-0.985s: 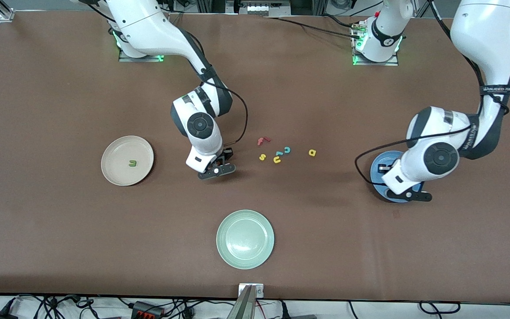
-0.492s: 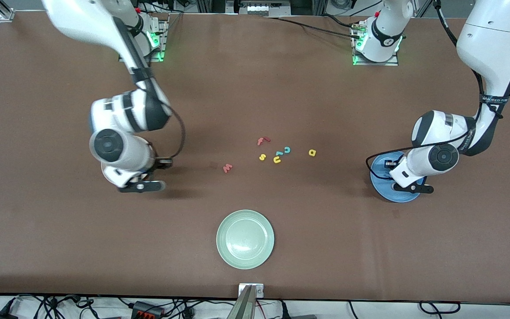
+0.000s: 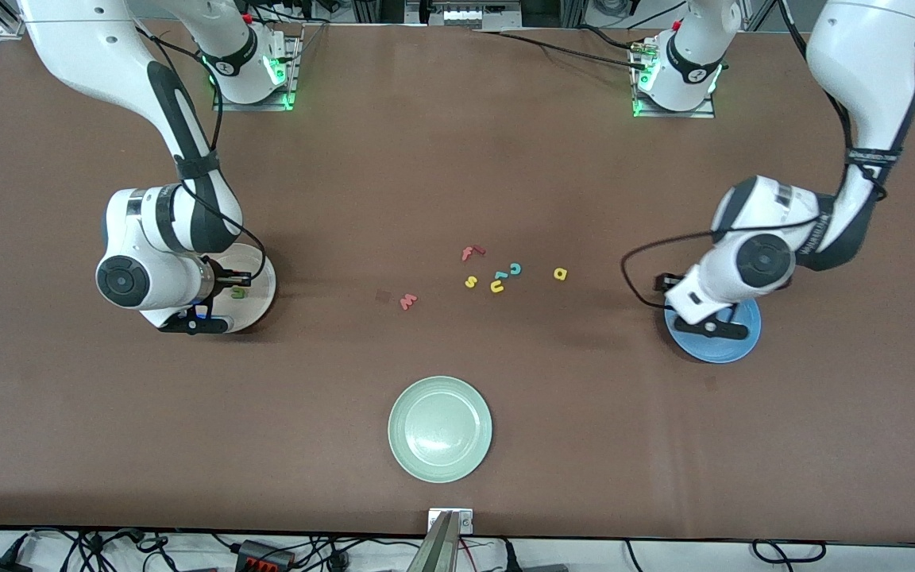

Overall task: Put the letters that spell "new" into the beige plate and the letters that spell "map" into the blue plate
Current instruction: 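Grasp the yellow d with the left gripper while the right reaches the pink w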

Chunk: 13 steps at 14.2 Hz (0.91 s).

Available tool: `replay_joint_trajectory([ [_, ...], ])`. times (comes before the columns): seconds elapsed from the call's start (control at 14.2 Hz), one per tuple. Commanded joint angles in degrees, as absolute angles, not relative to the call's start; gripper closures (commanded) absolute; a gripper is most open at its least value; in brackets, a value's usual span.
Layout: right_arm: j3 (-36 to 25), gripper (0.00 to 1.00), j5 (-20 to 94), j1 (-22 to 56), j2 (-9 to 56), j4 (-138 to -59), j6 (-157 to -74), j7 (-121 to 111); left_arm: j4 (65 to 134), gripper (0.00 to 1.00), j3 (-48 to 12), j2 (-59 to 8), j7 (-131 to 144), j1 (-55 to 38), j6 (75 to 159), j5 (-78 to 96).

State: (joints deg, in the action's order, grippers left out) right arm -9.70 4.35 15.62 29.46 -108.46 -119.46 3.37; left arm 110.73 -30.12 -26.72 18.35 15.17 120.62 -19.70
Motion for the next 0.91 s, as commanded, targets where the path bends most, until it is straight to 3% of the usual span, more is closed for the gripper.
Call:
replay_joint_trajectory([
  [0.0,-9.1,0.81,3.9,12.2,28.8,-113.4,-126.8,-1.7,111.4,0.00,-36.7,-27.4,27.7,14.2,120.3,-21.1],
  [0.35,-9.1,0.79,3.9,11.3,29.2,-113.7,-127.3,-3.3,113.0,0.00,-37.0,-32.2,31.5,6.9,130.1,-21.3],
  [0.42,-9.1,0.50,4.0,11.4,29.2,-113.6,-127.4,-3.3,112.9,0.00,-36.7,-33.1,31.6,6.1,131.6,-21.4],
  [0.49,-9.1,0.01,4.0,11.5,29.2,-113.1,-127.3,-3.1,112.9,0.00,-36.3,-33.9,31.9,5.1,132.4,-22.6],
  [0.77,-8.6,0.00,4.5,15.2,28.3,-108.0,-126.1,-2.5,112.8,0.01,-35.8,-37.7,41.6,2.9,132.5,-33.6],
  [0.84,-8.5,0.00,4.9,17.6,28.5,-106.5,-126.1,-2.4,112.8,0.09,-35.8,-38.1,42.9,2.8,132.5,-36.2],
])
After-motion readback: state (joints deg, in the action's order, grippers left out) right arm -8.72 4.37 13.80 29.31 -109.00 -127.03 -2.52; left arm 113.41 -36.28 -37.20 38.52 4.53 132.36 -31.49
